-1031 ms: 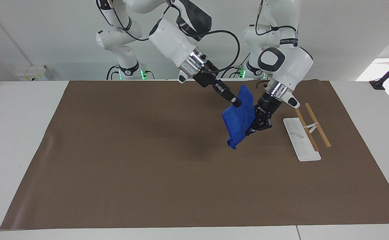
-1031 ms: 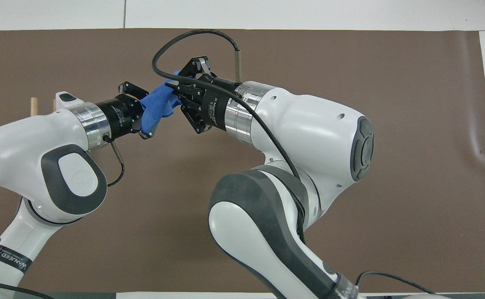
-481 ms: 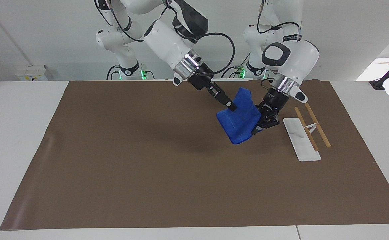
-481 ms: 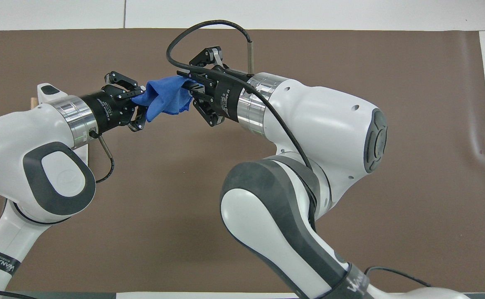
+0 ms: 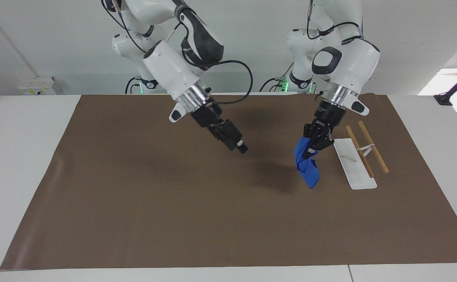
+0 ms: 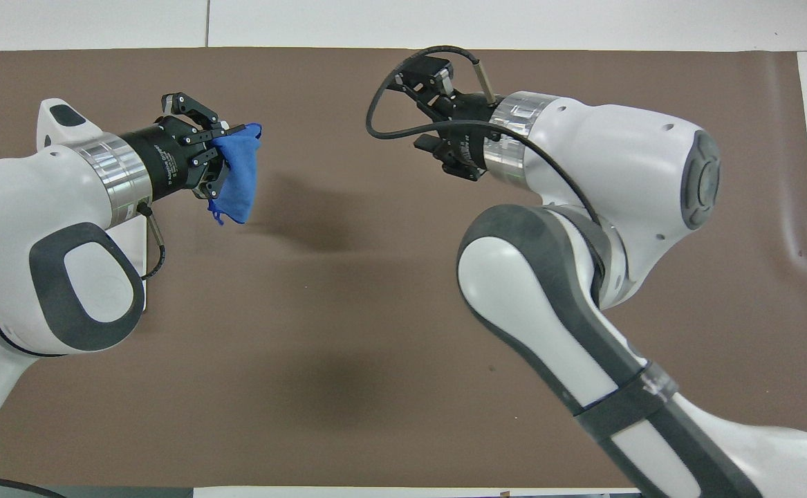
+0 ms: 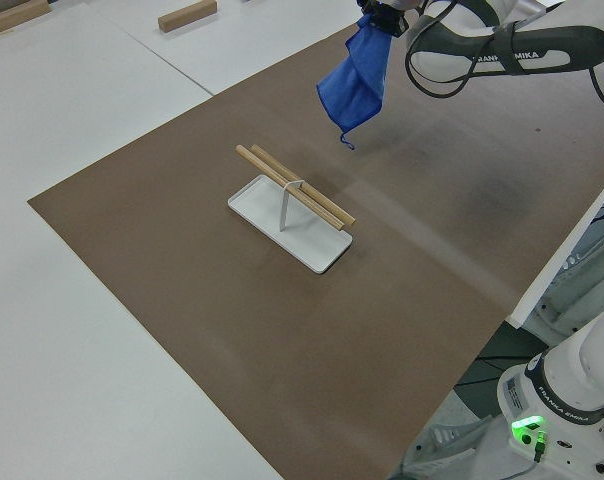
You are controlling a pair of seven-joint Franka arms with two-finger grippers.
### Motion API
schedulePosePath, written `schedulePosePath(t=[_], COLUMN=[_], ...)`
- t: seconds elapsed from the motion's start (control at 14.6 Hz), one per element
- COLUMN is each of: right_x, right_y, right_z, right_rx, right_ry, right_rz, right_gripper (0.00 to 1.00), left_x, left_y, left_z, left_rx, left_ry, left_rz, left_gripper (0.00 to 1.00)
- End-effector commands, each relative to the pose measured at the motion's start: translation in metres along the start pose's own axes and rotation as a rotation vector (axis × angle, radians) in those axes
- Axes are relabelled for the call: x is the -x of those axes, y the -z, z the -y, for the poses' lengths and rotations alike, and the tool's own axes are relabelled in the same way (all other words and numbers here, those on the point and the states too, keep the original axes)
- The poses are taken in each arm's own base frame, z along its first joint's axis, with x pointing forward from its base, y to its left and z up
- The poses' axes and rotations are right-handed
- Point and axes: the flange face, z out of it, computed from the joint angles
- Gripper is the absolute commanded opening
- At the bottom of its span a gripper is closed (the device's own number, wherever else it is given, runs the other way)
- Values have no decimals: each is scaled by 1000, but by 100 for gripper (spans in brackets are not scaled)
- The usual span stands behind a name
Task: Right arm passes towel to left arm to hang
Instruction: 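Carry the towel toward the rack while the right gripper withdraws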
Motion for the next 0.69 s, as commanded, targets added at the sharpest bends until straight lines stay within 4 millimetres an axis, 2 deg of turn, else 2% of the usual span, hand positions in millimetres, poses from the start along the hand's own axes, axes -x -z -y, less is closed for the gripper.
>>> schedulePosePath(t=[0.0,0.21,0.34,0.48,0.62], right_x=[-50,-95,-116,-128,-130], right_y=[33,59,74,86,101], right_z=[-40,-75,-91,-102,-96], right_rx=[163,363,469,572,700], right_ry=[245,399,552,647,712], right_rz=[-18,-19,2,32,39], right_gripper=[100,100,100,100,100], left_x=[4,9,15,17,15], left_y=[-1,13,13,17,26], left_z=[-16,-16,-16,-20,-32], left_rx=[-32,-85,-111,-174,-265], left_ry=[-105,-264,-413,-582,-727], left_rz=[-37,-122,-198,-242,-227], left_gripper=[0,0,0,0,0])
